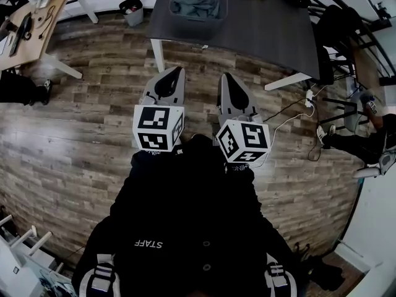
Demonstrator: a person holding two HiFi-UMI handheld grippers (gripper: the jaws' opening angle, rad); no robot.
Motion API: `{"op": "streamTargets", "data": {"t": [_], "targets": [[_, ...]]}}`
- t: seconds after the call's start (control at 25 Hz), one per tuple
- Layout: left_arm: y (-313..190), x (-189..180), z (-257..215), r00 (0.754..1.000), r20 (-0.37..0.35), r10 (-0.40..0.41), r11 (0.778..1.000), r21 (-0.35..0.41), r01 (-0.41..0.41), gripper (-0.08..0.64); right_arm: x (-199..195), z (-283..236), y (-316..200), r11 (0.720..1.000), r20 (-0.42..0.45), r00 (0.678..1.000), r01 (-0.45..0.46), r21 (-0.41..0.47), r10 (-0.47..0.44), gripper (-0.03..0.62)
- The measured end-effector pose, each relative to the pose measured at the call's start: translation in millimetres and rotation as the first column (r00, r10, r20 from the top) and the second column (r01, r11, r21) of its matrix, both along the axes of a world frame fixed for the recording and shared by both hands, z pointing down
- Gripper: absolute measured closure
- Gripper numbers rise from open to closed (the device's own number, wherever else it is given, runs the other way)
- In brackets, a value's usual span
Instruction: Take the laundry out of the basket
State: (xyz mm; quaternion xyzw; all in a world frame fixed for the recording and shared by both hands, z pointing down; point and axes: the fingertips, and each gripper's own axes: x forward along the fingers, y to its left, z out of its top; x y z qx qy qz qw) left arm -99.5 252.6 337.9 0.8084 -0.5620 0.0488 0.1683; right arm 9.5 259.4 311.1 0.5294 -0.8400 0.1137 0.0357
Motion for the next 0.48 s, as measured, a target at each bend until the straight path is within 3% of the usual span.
{"op": "streamTargets", "data": {"t": [0.24,0.48], "targets": [[-23,3,11,1.000,-0.004,-0.006,1.000,-0.026,0.006,0.558,5,9,-23,1.000,0.007,1.000,0.000,-0.020,0.000,0.578],[-87,3,24,0.998,0.018,-0.058,0.998,-0.032,0.058,0.558,15,21,-94,1.000,0.017,1.000,0.005,-0.029,-0.004,0.578]]}}
